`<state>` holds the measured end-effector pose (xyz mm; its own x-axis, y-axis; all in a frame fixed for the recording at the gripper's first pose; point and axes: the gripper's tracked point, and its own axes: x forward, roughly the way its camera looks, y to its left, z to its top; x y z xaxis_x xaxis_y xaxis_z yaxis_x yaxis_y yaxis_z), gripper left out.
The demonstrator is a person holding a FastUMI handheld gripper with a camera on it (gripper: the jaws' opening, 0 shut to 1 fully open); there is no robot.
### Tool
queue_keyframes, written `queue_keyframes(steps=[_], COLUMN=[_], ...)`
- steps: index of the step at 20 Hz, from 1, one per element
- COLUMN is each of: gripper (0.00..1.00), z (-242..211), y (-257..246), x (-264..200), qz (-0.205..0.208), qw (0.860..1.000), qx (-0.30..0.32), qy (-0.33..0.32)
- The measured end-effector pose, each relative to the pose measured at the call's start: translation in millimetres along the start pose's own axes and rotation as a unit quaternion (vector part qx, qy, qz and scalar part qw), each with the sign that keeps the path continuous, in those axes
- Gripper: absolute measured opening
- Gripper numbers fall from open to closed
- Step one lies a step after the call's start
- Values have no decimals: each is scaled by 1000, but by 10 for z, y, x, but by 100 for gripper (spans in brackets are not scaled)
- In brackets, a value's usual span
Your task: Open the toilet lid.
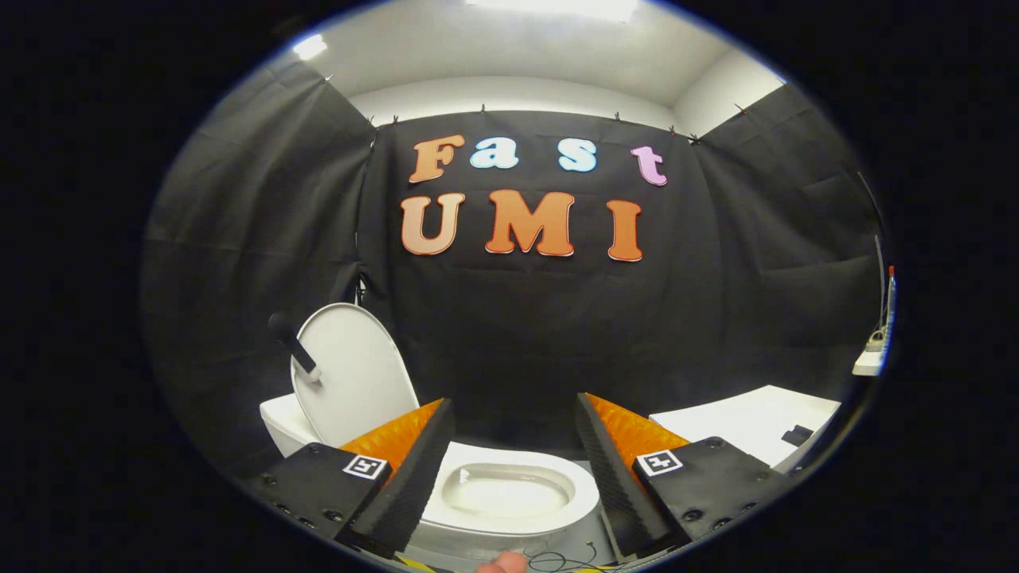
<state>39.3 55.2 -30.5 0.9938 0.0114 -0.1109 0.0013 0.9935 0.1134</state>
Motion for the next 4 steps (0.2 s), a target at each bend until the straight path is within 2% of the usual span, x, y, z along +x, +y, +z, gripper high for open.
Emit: queue_keyframes(steps=[4], gripper=[98], z=[-105], y=[-18], x=[-5], qz=[-6], qw=[1000], qx=[-4], qy=[9])
